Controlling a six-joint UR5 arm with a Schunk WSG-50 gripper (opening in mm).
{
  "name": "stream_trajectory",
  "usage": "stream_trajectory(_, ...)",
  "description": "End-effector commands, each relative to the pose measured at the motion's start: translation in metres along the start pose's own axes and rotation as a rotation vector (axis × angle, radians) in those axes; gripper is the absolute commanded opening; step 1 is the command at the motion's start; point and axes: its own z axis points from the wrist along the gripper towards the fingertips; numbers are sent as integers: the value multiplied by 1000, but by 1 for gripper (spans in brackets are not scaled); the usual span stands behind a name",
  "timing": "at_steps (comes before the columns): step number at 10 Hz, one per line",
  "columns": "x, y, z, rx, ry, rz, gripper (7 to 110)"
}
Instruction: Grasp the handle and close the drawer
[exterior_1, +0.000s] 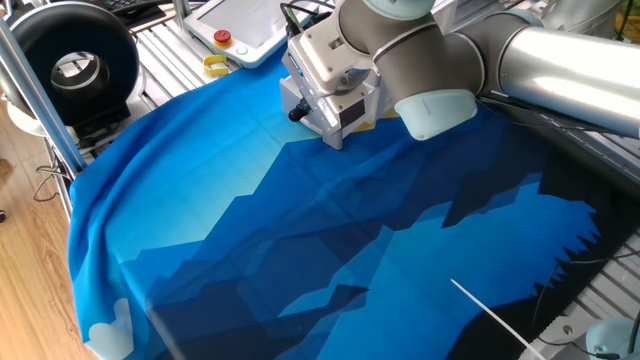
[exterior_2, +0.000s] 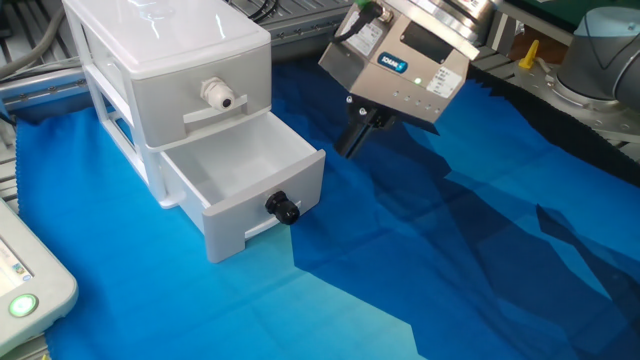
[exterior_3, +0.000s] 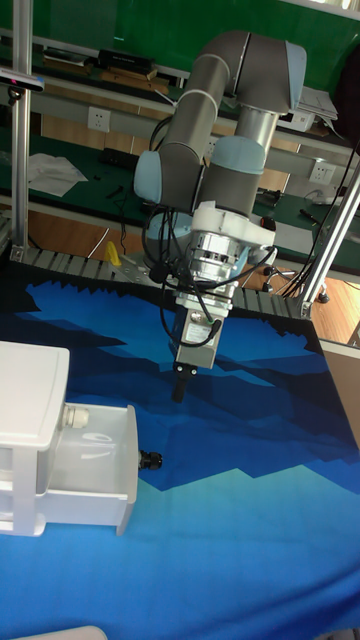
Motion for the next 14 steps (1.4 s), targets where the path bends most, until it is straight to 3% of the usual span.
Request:
stream_trajectory(1, -3, -6, -1, 21, -18, 27, 7)
stream_trajectory(6, 7, -11, -1, 42, 19, 18, 7)
stream_trajectory(9, -1, -2, 7, -3, -3, -28, 7)
stream_trajectory(10, -2, -3, 9, -8, -11, -34, 22)
stream_trajectory(12, 2, -6, 13, -9, -7, -31, 22)
stream_trajectory(13, 3, -8, 15, -4, 2, -31, 44)
stream_trajectory(14, 4, -9, 22, 2, 9, -31, 44)
